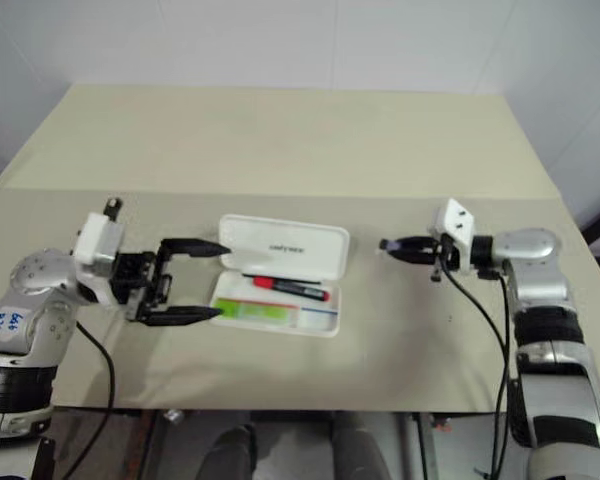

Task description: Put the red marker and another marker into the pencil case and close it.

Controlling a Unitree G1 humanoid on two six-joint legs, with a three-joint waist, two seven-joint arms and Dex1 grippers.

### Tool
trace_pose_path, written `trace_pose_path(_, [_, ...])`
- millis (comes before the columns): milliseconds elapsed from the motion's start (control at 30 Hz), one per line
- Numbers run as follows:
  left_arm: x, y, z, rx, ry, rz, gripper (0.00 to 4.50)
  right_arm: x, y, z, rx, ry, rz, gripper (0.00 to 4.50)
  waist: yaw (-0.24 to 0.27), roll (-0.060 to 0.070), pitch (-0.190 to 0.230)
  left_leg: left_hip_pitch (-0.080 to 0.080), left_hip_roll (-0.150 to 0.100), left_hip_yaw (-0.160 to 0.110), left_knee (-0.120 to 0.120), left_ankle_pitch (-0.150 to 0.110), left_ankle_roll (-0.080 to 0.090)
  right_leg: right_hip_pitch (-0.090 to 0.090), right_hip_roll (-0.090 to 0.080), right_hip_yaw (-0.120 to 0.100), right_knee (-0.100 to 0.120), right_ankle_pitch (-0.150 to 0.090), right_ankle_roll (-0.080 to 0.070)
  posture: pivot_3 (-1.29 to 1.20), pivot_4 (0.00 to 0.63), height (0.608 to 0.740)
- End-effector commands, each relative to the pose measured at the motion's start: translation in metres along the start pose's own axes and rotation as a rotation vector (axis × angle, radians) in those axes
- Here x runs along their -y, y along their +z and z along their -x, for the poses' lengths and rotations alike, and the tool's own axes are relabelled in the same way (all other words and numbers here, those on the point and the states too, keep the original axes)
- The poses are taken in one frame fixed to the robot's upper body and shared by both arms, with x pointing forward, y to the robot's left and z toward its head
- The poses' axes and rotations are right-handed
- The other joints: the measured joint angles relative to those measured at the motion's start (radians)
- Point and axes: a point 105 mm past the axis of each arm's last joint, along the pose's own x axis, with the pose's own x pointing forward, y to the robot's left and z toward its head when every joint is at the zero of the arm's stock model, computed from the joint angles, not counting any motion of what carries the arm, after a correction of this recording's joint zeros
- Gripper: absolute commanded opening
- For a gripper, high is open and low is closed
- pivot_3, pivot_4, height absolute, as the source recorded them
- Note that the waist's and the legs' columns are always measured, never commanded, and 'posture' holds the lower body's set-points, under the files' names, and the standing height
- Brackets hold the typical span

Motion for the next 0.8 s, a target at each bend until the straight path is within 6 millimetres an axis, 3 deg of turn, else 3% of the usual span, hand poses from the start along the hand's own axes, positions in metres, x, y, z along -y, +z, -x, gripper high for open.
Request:
trace_pose_path(33, [0.0,0.009,0.007,0.059,-0.011,-0.02,4.5,-0.009,0.036,0.009,0.079,-0.035,0.053,0.34,0.001,0.0,0.0,0.0,0.0,0.0,0.0,0.0,0.0,0.0,0.0,0.0,0.0,0.0,0.0,0.0,0.15,0.74])
trace_pose_path(200, [0.0,0.002,0.015,0.061,-0.023,0.023,4.5,-0.064,0.065,-0.009,0.149,0.054,-0.065,0.34,0.001,0.0,0.0,0.0,0.0,0.0,0.001,0.0,0.0,0.0,0.0,0.0,0.0,-0.001,-0.002,0.0,0.15,0.74])
trace_pose_path(333, [0.003,-0.008,0.025,0.032,-0.048,0.067,4.5,-0.1,0.063,-0.032,0.119,0.121,-0.143,0.34,0.002,-0.001,-0.001,0.0,0.0,0.0,0.002,0.0,0.0,0.0,0.0,0.0,0.0,-0.006,-0.011,0.0,0.15,0.74])
trace_pose_path(567, [-0.004,-0.015,0.035,-0.019,-0.028,0.069,4.5,-0.118,0.048,-0.058,0.067,0.168,-0.176,0.34,0.003,-0.002,-0.001,-0.001,0.0,0.001,0.002,0.0,0.0,0.0,0.0,0.0,-0.003,-0.008,-0.016,0.0,0.15,0.74])
trace_pose_path(800, [-0.002,-0.017,0.036,-0.029,-0.01,0.061,4.5,-0.122,0.038,-0.066,0.023,0.205,-0.18,0.34,0.005,-0.002,-0.001,-0.001,0.0,0.0,0.001,0.0,0.0,-0.001,0.0,0.0,-0.003,-0.008,-0.016,0.0,0.15,0.74])
